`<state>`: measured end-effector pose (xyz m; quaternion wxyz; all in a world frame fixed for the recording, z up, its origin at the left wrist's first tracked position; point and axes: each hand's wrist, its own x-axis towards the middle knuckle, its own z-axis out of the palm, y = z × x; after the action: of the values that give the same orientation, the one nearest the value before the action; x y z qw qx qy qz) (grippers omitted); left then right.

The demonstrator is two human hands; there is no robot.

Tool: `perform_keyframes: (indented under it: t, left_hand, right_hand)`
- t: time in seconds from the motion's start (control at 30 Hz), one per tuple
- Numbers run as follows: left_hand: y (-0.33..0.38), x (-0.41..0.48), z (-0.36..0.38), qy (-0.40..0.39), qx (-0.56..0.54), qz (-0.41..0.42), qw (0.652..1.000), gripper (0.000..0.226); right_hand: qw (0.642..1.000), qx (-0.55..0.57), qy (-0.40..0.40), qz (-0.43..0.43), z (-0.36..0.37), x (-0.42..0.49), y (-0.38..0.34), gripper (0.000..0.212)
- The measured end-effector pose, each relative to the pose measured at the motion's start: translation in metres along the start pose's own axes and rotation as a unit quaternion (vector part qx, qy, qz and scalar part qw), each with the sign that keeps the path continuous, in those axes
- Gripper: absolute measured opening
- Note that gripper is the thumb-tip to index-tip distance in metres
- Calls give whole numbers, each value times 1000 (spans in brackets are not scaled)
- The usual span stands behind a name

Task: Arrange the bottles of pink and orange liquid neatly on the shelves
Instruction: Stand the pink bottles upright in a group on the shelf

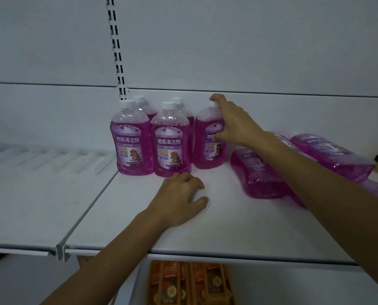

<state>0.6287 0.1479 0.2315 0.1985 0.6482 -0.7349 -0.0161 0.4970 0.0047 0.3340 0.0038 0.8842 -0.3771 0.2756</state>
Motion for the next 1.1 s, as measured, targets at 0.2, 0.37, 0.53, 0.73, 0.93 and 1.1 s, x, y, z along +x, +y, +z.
perform_keyframes:
  t: [0.2, 0.37, 0.53, 0.73, 0.93, 1.1]
  left_hand:
    - [1, 1, 1, 2, 4, 1, 1000, 42]
    - [0, 1, 2, 3, 11, -2, 1000, 43]
    - [2, -1, 1, 2, 14, 1, 1000, 43]
    - [12, 7, -3, 14, -8, -6, 1000, 45]
    - [67, 34, -13, 46, -188, 11, 981, 53]
    - [107, 50, -7, 36, -253, 8, 967, 34]
  right_hand:
    - [999, -8, 9, 30, 3, 4, -9, 88]
    - [999, -6, 17, 41, 10, 10, -10, 88]
    - [999, -13, 8, 46, 10, 1, -8, 97]
    - [995, 53, 4, 90, -38, -16, 16, 86]
    - [978, 34, -65, 196, -71, -51, 68, 64]
    - [960, -1, -169, 225, -66, -61, 89, 67]
